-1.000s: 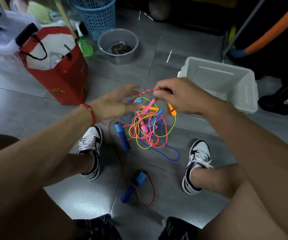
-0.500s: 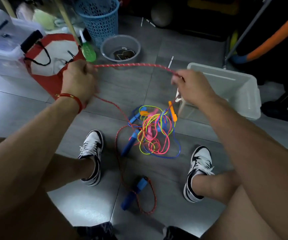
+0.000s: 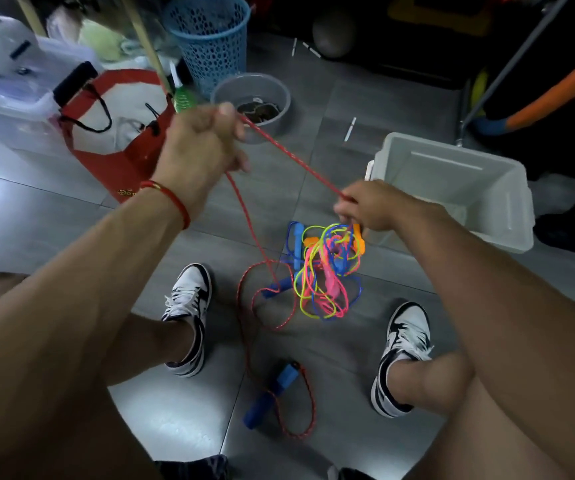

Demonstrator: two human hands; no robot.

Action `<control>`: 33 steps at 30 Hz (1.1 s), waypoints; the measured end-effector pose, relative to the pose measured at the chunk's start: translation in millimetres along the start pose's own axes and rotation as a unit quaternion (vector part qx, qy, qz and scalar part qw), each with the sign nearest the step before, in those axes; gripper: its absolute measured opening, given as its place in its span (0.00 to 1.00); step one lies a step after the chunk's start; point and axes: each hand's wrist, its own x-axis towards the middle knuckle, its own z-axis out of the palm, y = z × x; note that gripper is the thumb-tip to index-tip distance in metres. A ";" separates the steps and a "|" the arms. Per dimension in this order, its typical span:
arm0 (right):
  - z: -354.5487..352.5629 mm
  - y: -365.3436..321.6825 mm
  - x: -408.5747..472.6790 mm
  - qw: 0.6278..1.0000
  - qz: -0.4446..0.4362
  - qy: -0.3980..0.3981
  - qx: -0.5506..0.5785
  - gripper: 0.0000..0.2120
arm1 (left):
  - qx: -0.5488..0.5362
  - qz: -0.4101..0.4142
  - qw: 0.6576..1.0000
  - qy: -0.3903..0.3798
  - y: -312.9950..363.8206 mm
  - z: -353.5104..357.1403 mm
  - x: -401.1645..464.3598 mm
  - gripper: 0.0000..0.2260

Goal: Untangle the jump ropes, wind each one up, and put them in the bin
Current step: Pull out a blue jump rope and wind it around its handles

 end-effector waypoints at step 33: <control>-79.2 -55.1 -17.7 0.882 -0.001 0.172 0.438 0.11 | 0.246 0.043 0.944 -0.214 -122.7 125.0 -1.7 0.16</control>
